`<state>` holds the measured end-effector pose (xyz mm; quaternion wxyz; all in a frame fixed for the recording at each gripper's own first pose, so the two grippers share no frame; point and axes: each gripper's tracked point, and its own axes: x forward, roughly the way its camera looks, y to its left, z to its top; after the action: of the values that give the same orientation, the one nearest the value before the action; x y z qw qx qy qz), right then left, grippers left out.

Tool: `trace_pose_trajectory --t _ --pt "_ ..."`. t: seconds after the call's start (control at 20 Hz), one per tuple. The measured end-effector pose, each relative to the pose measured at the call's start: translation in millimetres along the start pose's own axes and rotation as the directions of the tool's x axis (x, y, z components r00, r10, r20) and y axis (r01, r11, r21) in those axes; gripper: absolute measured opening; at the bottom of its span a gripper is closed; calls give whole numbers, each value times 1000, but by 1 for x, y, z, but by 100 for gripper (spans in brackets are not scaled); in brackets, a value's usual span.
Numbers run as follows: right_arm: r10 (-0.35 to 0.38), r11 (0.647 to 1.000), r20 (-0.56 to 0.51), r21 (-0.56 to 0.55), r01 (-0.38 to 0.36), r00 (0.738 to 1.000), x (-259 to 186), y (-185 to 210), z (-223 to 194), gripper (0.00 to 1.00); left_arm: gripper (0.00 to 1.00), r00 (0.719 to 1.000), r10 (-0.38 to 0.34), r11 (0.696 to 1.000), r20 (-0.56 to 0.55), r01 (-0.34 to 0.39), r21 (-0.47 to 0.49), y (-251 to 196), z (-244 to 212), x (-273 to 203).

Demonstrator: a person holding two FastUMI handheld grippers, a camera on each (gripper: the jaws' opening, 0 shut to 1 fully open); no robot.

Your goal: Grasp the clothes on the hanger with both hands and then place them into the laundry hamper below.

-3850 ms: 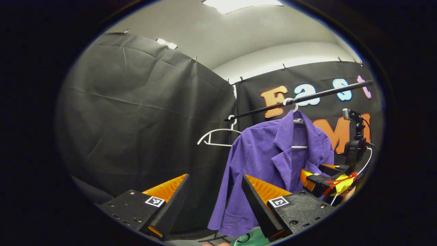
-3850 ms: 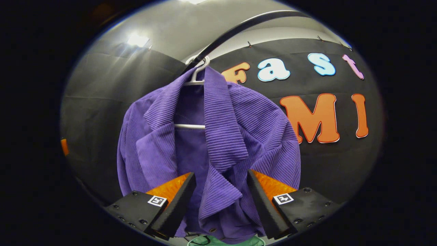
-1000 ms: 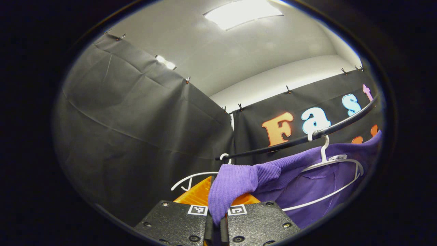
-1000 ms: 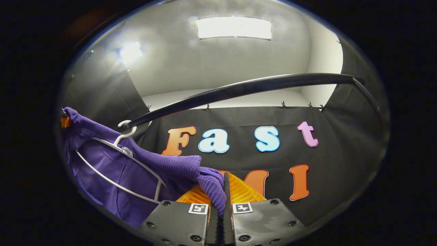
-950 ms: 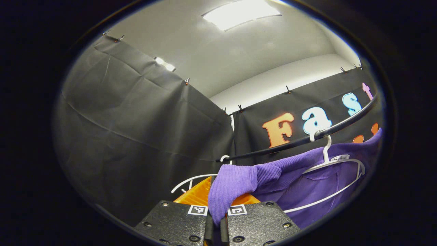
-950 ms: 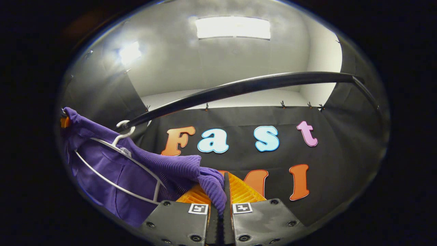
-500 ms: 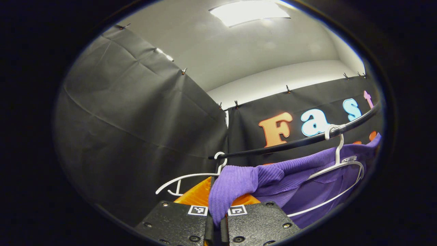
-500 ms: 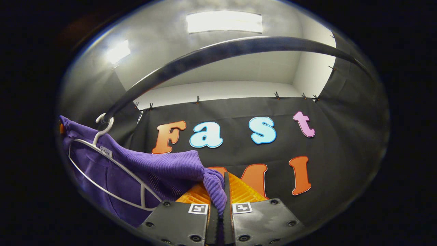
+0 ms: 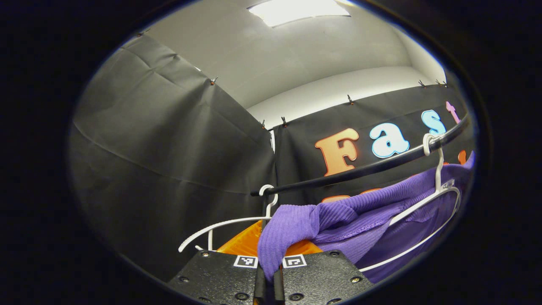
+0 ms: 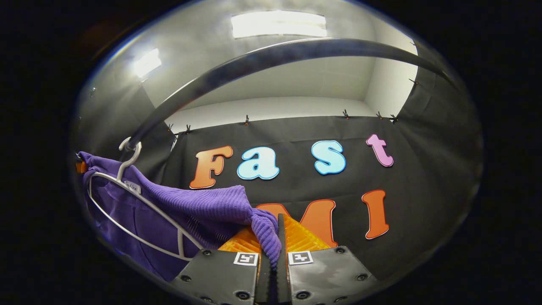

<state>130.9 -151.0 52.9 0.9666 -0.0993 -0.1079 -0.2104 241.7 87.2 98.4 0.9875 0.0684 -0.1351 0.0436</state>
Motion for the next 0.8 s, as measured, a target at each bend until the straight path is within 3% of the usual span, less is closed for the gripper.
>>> trace_pose_trajectory --t 0.1,0.25,0.3,0.6,0.8 --pt "18 1000 1 -4 -18 1000 -4 8 1 12 7 999 20 1000 -32 -20 8 6 -14 3" --pt "32 999 13 -16 -32 999 -5 12 5 13 7 995 25 998 -101 -30 -52 8 -44 -1" --pt "33 999 15 -20 -33 999 -6 12 6 9 7 993 21 998 -117 -29 -60 7 -51 -4" --pt "42 999 5 -28 -41 999 -7 16 5 13 7 976 -20 997 -219 3 -79 2 -91 -15" --pt "48 999 10 -25 -48 999 -10 17 11 12 7 959 -51 998 -280 44 -33 -6 -117 -20"
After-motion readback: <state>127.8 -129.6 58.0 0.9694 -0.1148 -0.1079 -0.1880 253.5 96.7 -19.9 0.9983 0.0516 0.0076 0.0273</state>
